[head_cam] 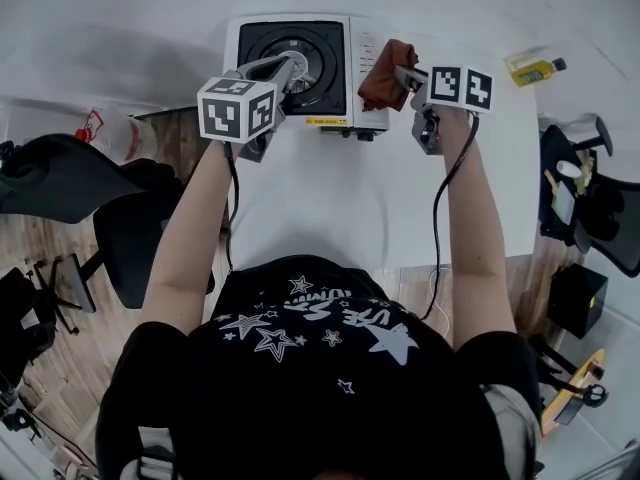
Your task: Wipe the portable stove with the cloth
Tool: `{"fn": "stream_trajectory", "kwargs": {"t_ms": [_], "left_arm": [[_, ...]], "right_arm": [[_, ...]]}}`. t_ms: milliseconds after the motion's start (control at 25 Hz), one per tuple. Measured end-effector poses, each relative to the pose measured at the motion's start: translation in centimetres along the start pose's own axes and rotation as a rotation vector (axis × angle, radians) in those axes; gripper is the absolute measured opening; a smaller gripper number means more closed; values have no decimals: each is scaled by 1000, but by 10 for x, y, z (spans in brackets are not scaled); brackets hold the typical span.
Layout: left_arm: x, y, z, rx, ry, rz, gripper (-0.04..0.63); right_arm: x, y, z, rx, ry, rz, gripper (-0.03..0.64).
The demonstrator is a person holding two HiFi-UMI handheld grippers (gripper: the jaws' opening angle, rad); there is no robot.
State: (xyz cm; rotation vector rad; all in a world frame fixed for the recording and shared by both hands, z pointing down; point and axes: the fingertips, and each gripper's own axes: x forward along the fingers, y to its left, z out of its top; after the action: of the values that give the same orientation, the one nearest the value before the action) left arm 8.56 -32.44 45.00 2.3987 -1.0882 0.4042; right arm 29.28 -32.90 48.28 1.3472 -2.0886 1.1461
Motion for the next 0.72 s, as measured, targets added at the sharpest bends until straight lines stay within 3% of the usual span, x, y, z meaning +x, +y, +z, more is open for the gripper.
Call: {"fn": "stream_trajectory", "kwargs": {"t_ms": [280,720], "left_arm": [[-33,16,2,-24,-39,7,8],[-95,72,-25,-104,-54,112,8]], "right_arm": [[-11,55,12,-60,-38,77,63],[10,189,-1,-183,-4,287,63]]}}
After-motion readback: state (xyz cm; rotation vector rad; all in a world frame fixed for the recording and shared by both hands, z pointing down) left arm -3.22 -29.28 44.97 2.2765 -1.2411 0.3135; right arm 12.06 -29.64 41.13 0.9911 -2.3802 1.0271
